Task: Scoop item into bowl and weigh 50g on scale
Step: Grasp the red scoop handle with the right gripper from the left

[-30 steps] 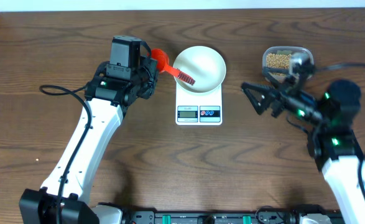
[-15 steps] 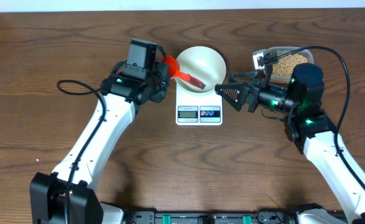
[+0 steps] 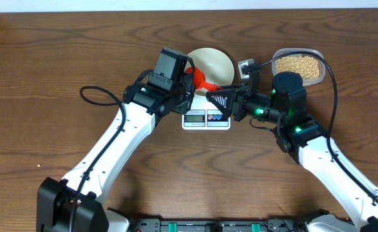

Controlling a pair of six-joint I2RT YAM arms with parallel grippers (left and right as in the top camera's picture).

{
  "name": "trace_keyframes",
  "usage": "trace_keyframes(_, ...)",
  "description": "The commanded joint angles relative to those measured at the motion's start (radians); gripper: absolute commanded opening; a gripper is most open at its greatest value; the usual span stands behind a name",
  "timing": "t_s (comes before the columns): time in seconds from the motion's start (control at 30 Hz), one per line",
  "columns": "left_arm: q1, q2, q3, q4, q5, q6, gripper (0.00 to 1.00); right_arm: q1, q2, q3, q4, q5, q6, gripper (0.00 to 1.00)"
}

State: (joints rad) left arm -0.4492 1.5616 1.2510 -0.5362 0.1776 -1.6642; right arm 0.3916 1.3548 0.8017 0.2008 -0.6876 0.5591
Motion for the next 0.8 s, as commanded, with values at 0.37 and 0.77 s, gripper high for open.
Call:
trace_keyframes(0.37,-0.020,0.010,0.010,-0.032,0.023,-0.036,0.07,0.009,0.007,0.021,-0.020,0.076,0.010,0.25)
trace_keyframes(0.77,-0.020,0.010,0.010,-0.032,0.023,-0.036,0.07,0.010,0.007,0.021,-0.040,0.076,0.009,0.11)
